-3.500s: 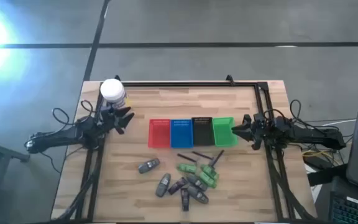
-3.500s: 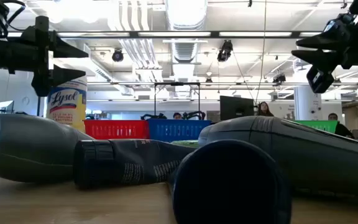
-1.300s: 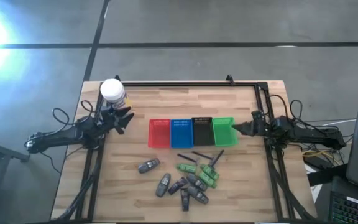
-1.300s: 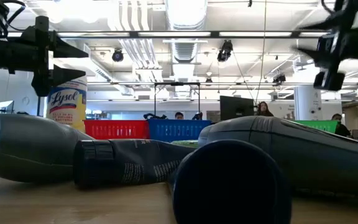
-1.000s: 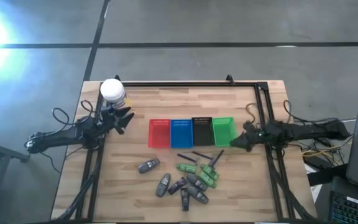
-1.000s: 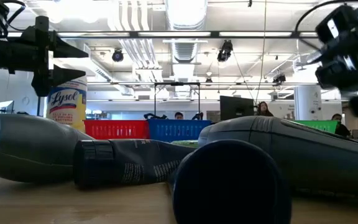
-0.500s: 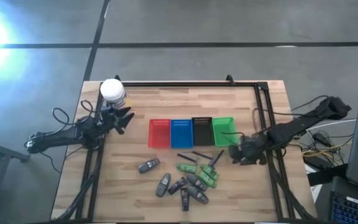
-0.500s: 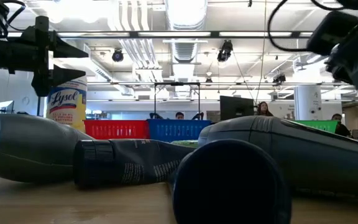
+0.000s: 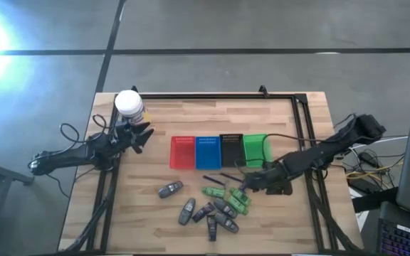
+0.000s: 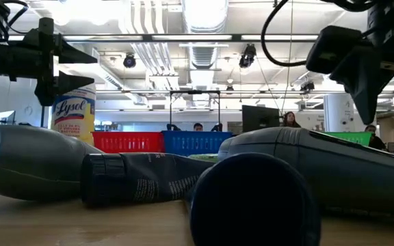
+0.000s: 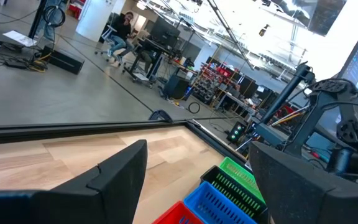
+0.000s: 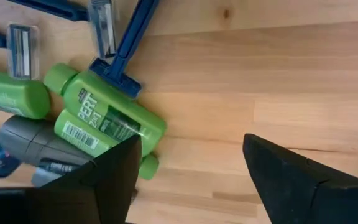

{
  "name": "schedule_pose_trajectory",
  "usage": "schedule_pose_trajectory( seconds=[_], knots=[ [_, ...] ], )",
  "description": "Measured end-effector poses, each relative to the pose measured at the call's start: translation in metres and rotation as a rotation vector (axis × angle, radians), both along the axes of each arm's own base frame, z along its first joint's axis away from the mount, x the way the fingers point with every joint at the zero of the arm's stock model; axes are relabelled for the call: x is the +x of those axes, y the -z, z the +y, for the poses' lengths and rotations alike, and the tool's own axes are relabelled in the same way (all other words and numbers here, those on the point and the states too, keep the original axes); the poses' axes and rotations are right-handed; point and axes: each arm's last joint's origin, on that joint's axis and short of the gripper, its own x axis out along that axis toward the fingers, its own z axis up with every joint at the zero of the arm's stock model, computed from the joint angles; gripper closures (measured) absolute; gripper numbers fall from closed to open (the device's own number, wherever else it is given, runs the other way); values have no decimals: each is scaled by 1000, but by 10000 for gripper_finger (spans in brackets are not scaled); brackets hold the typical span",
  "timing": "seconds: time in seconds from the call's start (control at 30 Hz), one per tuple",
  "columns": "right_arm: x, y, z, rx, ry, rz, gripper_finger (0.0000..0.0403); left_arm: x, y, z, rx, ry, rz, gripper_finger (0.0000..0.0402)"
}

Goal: Pick & Place Travel size toiletries
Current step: Put the blue razor into the green bin

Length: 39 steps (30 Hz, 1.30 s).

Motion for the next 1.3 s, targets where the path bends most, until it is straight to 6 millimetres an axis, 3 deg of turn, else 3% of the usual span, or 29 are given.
schedule_pose_trajectory(
  seconds=[0.4,0.57,0.77,1.0,1.3],
  knots=[
    [6,4,-4,-43,175,14,146,0,0,0,0,0,0,115],
    [11,16,-15,-101,253,69,155,0,0,0,0,0,0,115],
    [24,27,-23,-128,259,83,147,0,0,0,0,0,4,115],
    [25,42,-23,-152,259,147,133,0,0,0,-1,0,5,115],
    [36,42,-19,-173,237,201,203,1,0,0,-1,0,5,115]
  ],
)
